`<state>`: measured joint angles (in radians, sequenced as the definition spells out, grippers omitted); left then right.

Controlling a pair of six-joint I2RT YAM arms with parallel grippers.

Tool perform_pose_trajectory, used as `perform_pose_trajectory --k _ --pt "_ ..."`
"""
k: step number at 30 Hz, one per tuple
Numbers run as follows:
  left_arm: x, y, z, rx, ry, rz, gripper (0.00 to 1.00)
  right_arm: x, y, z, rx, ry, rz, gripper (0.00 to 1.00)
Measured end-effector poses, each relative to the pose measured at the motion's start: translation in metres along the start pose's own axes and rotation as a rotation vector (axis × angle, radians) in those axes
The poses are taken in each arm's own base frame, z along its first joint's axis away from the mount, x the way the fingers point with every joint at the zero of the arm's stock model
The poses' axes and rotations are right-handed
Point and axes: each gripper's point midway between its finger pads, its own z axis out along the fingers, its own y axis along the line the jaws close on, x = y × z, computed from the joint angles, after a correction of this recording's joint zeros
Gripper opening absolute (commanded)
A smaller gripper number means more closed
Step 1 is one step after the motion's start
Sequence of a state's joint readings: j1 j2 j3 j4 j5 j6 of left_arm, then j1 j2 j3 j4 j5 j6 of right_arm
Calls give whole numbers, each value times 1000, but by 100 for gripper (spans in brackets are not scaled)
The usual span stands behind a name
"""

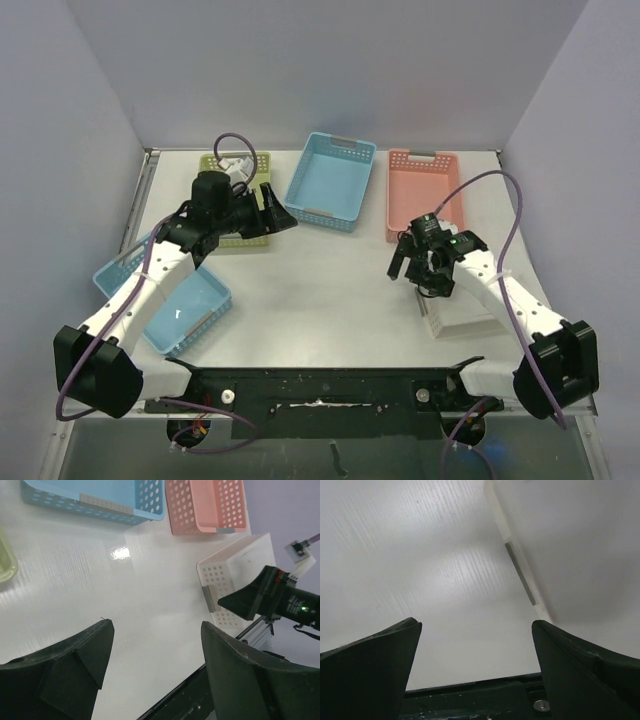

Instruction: Turn the large container upside down

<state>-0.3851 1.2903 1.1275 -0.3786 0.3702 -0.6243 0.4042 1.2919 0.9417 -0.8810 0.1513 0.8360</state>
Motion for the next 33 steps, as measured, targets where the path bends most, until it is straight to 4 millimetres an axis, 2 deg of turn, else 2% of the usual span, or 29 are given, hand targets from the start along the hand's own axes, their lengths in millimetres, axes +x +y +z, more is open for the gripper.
perform_pose_trajectory --k 2,7,10,11,13,15,18,22,25,26,28,29,33 --pt "2 2 0 -4 5 4 70 -8 -2 -16 2 -29 -5 99" --pt "8 8 2 -19 18 4 69 -56 44 -63 -161 -206 -96 98" --pt "10 12 3 -52 19 24 69 -89 59 -71 -190 -282 -142 99" --pt "12 13 3 -67 22 31 69 -104 63 -68 -183 -299 -153 93" --pt "17 15 3 -88 30 43 69 -129 70 -55 -159 -311 -174 82" --pt "22 18 3 -108 41 53 69 -155 78 -32 -123 -301 -203 70" --pt "26 23 3 -150 43 66 69 -180 88 6 -73 -268 -240 59" --pt "40 22 3 -204 66 111 69 -199 93 58 -22 -206 -276 54" --pt "53 15 3 -214 93 153 68 -204 95 89 -10 -156 -293 35" --pt "56 14 3 -215 98 160 68 -207 95 98 -8 -144 -296 22" --pt "59 14 3 -224 104 171 68 -211 95 110 -10 -125 -296 5" --pt "60 15 3 -230 106 172 68 -213 94 113 -8 -121 -298 0" --pt "61 19 1 -254 105 176 68 -218 95 109 -17 -123 -293 0"
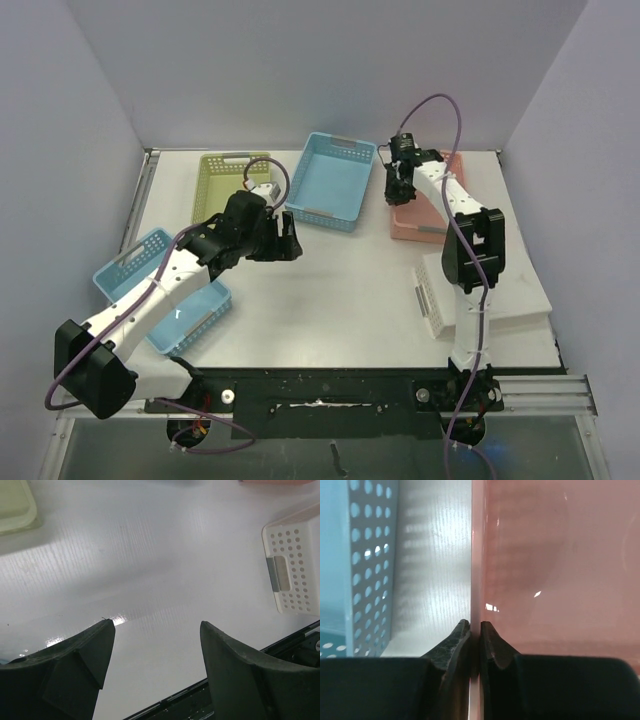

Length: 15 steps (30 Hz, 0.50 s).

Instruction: Turn the large container upside down

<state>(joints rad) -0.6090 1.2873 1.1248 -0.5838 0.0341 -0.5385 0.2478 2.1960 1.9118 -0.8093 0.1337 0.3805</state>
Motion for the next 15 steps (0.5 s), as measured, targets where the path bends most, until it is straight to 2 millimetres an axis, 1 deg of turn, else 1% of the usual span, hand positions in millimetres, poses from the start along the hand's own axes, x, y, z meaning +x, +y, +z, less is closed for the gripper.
perform_pose_trajectory --k 2,5,9,12,15 --pt "0 0 0 -3 -1 1 68 -3 3 -7 -25 -9 7 0" --pt "1 -3 0 7 3 8 68 -14 14 -26 -112 -39 38 0" --pt "5 -14 1 38 18 24 68 -33 38 -68 -302 -109 91 0" --pt "9 -18 4 50 34 30 68 -50 61 -98 -469 -156 128 0" --pt "11 -18 7 47 45 31 68 -57 90 -114 -644 -167 149 0"
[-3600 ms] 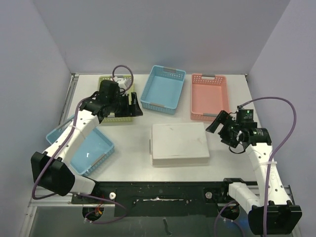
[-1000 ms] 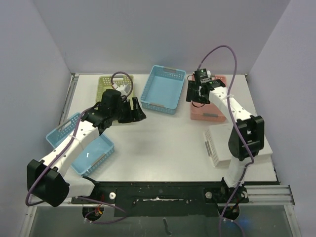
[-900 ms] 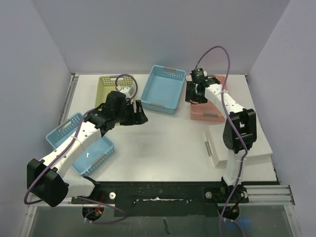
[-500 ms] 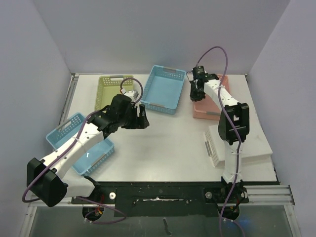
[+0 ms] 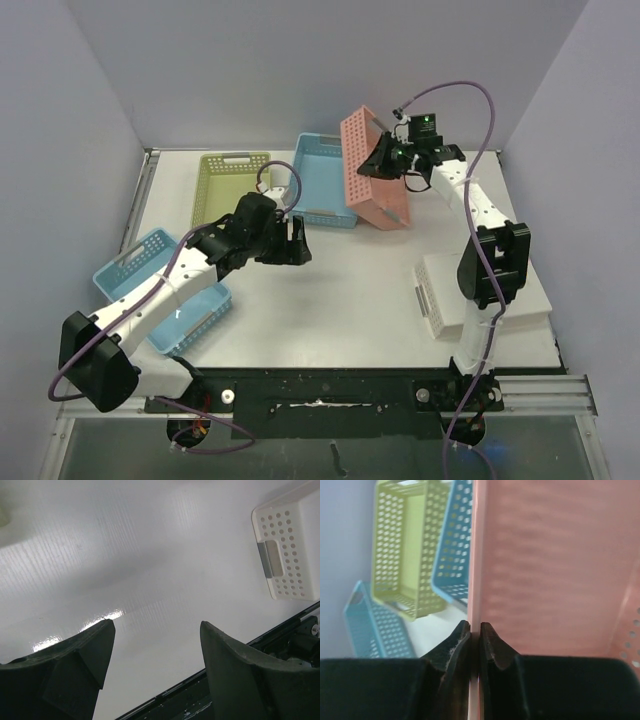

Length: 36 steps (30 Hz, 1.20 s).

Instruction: Turn the large container upside down

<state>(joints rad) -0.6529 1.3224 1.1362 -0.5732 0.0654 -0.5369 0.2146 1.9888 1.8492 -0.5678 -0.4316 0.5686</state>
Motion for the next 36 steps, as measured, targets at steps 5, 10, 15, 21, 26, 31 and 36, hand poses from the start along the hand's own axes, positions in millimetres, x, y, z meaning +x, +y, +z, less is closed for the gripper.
perform_pose_trajectory --k 5,10,15,21,26,31,36 --pt "-1 0 0 0 -1 0 68 13 38 7 -205 49 65 0" --pt "-2 -1 0 3 -2 1 68 22 52 6 -387 58 145 0" --pt "0 -4 0 15 4 4 68 29 34 -14 -528 48 312 0" --pt "0 -9 3 25 14 18 68 16 8 -40 -733 -20 502 0" --pt "-1 -10 2 29 11 29 68 11 -22 -59 -823 -63 583 15" --pt "0 -12 2 31 13 32 68 22 -58 -67 -764 -74 649 32" --pt "1 -13 4 31 20 35 68 18 -92 -65 -563 -112 641 64"
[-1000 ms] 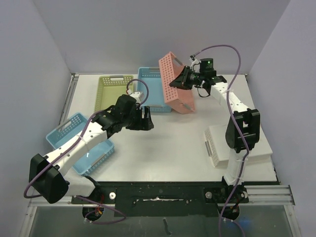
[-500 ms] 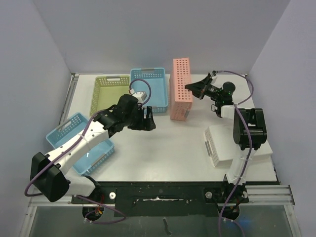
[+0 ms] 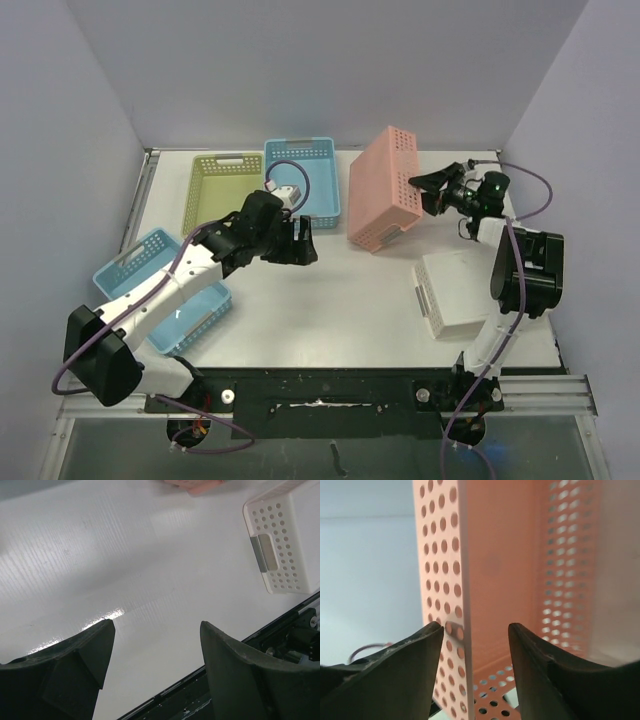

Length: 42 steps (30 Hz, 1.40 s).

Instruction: Turn the large container upside down

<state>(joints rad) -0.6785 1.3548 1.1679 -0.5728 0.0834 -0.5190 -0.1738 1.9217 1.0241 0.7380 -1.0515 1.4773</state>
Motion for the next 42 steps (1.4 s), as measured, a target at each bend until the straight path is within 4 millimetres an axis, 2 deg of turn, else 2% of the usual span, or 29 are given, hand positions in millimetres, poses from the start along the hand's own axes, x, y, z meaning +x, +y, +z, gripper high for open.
perform_pose_trajectory --k 2,5,11,14,17,20,22,24,27,29,33,36,39,42 --pt "0 -1 1 0 3 2 68 -18 -7 1 109 -58 -50 76" --pt "0 -4 2 4 4 7 68 -34 -18 -4 255 -109 -130 84" --pt "5 -8 4 11 17 17 68 -40 -51 -29 545 -145 -206 95" --pt "5 -9 5 12 19 17 68 -44 -64 -43 705 -169 -252 97" --pt "0 -11 5 15 12 16 69 -44 -60 -52 835 -199 -346 99" --pt "-4 -12 4 13 1 2 69 -34 -43 -49 905 -209 -452 99" --pt "-7 -11 4 2 -10 -12 69 -23 -27 -34 917 -192 -537 94" --pt "-10 -6 4 -16 -23 -37 70 -5 -7 -2 884 -147 -641 84" --pt "-17 3 1 -33 -53 -87 70 21 11 41 835 -66 -742 68" --pt "-22 16 -6 -47 -88 -139 70 39 17 75 797 -3 -792 67" --pt "-26 38 -25 -77 -146 -208 71 54 2 115 782 87 -810 65" --pt "-29 40 -37 -75 -178 -225 71 54 -24 135 803 137 -787 63" --pt "-33 39 -45 -69 -202 -231 71 53 -56 144 826 183 -740 62" --pt "-32 40 -47 -74 -203 -233 71 45 -48 148 785 170 -729 63"
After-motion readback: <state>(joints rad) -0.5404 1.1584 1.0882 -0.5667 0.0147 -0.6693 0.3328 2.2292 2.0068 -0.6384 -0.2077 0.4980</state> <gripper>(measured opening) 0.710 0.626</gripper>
